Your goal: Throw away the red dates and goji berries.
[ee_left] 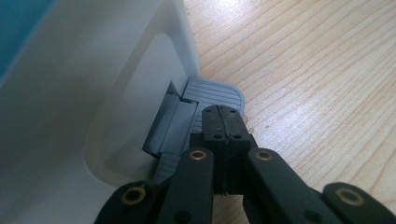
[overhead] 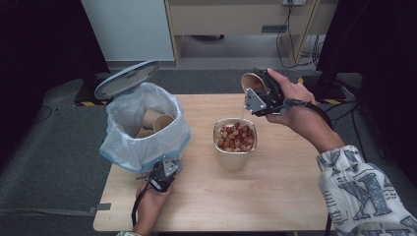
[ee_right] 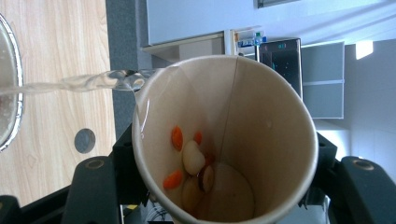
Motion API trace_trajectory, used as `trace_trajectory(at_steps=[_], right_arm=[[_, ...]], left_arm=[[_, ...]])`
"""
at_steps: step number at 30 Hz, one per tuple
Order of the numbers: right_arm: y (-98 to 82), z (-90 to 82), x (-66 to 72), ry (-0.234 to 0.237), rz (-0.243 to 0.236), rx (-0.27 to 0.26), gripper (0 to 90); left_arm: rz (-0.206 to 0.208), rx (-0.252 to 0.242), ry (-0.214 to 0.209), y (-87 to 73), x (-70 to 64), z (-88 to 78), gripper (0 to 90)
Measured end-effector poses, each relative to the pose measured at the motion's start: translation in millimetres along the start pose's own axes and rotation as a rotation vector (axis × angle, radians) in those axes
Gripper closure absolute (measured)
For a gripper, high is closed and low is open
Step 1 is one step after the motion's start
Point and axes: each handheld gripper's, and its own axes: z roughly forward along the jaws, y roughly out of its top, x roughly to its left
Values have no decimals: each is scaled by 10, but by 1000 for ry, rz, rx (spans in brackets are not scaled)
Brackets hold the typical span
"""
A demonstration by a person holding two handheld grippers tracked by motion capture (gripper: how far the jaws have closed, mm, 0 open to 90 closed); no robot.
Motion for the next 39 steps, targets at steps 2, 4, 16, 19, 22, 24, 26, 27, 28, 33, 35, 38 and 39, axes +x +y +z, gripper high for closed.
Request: trace_trajectory(at_steps=[2,4,16,19,22,24,26,27,28,33,35,38,39], right_arm=[[9,-4,-5,-2,4,-3,360],[18,-5,-5,-6,-13,1,360],[70,14,79,-33,-151,36,361],[72,17,89,-38,-171,42,362],[74,16,94,-41,-179,46,362],[74,19,96,-42,-184,45,362],[75,21,103,-44,-195,49,362],[75,21,105,-43,-193,48,362],[75,21,104,-43,-193,46,362],[72,17,101,-44,-192,47,362],[72,15,98,-44,-195,47,362],[76,11,93,-52,-207,51,362],[79,9,91,-56,-215,53,362]], left_arm=[[0,0,0,0,0,0,898],[0,0,0,0,0,0,898],[0,0,0,0,1,0,898],[0,0,0,0,0,0,898],[1,0,0,0,0,0,898],[0,0,0,0,1,0,898],[1,0,0,0,0,0,898],[0,0,0,0,1,0,898],[1,0,0,0,1,0,898],[1,0,0,0,0,0,898],[0,0,0,0,0,0,898],[0,0,0,0,0,0,898],[0,0,0,0,0,0,898]])
